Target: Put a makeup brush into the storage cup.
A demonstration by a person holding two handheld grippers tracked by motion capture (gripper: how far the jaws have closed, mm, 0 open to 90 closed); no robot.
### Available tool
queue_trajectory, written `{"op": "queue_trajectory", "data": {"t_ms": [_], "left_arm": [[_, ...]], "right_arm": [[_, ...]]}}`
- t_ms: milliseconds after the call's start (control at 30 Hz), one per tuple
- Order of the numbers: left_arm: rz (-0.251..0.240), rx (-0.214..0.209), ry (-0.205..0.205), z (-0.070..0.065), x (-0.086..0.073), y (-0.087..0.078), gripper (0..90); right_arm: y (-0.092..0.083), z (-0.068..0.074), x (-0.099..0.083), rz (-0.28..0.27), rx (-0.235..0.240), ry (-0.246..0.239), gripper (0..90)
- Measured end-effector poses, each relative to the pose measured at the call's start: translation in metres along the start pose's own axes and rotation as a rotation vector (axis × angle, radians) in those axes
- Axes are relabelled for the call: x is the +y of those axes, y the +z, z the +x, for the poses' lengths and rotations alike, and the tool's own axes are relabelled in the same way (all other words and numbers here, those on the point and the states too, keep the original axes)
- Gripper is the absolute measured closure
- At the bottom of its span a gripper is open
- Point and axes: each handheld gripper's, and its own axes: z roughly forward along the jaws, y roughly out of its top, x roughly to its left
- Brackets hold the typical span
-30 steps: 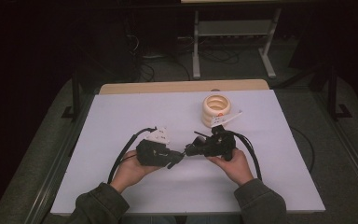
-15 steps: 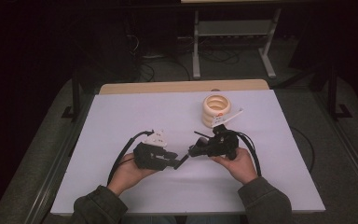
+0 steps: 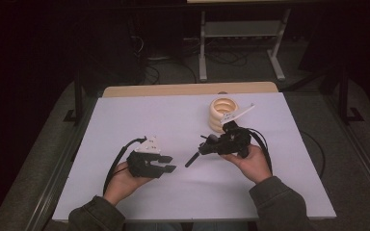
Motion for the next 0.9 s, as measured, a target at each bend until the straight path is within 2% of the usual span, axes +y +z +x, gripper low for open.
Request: {"op": "queue_trajectory", "data": {"t_ms": [233, 400, 667, 800, 900], "left_arm": [[-0.027, 0.043, -0.033, 0.004, -0.015, -0.007, 57.7], [-0.013, 0.059, -0.046, 0.008, -0.021, -0.010, 54.7], [-0.034, 0.072, -0.060, 0.009, -0.023, -0.017, 50.9], [-0.046, 0.077, -0.087, 0.010, -0.024, -0.018, 49.8], [-0.046, 0.081, -0.081, 0.011, -0.024, -0.020, 48.8]], "right_arm": [[-0.006, -0.007, 0.011, 0.018, -0.036, 0.006, 76.9], [-0.011, -0.011, 0.019, 0.016, -0.056, 0.007, 76.9], [-0.021, -0.017, 0.028, 0.012, -0.083, 0.011, 76.9], [-0.029, -0.020, 0.032, 0.008, -0.098, 0.015, 76.9], [-0.037, -0.024, 0.038, 0.004, -0.111, 0.022, 76.9]]}}
